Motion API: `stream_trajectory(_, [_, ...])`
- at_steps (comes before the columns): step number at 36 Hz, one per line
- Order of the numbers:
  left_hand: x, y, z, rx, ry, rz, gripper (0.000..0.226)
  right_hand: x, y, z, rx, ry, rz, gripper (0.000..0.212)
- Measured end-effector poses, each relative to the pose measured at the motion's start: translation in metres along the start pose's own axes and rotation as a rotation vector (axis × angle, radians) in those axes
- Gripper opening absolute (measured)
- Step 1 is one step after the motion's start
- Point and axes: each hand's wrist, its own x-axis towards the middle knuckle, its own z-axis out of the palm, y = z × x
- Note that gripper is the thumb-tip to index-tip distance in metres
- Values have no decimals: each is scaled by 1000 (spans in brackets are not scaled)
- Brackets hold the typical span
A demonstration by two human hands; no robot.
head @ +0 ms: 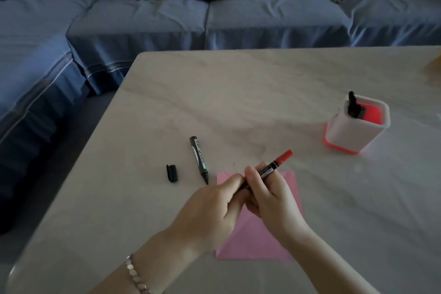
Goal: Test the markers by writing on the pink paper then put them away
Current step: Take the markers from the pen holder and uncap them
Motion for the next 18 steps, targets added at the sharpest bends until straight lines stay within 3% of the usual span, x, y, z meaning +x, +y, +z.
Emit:
stream_trajectory(3, [-2,2,-1,-83,-31,-38,9,-3,-3,-1,95,-26,22,33])
stream_trajectory(7, [-4,-1,-3,-286,-116,-130,21,-6,-6,-5,117,-72,1,27])
stream_trajectory(10, [-7,-4,-5,-225,-183,-149,28,-3,-6,-4,53,-32,-9,25])
stream_trajectory(14, [-8,-19,-13,-225,-53,-351,17,19,-6,-13,30,94,79,29])
stream_trajectory(16, [-10,-34,-19,-263,52,-456,6,34,-7,-21,165,94,236,27])
stream_trajectory(18, [-16,-50,-26,-245,125,-506,11,50,-10,-27,300,53,393,24])
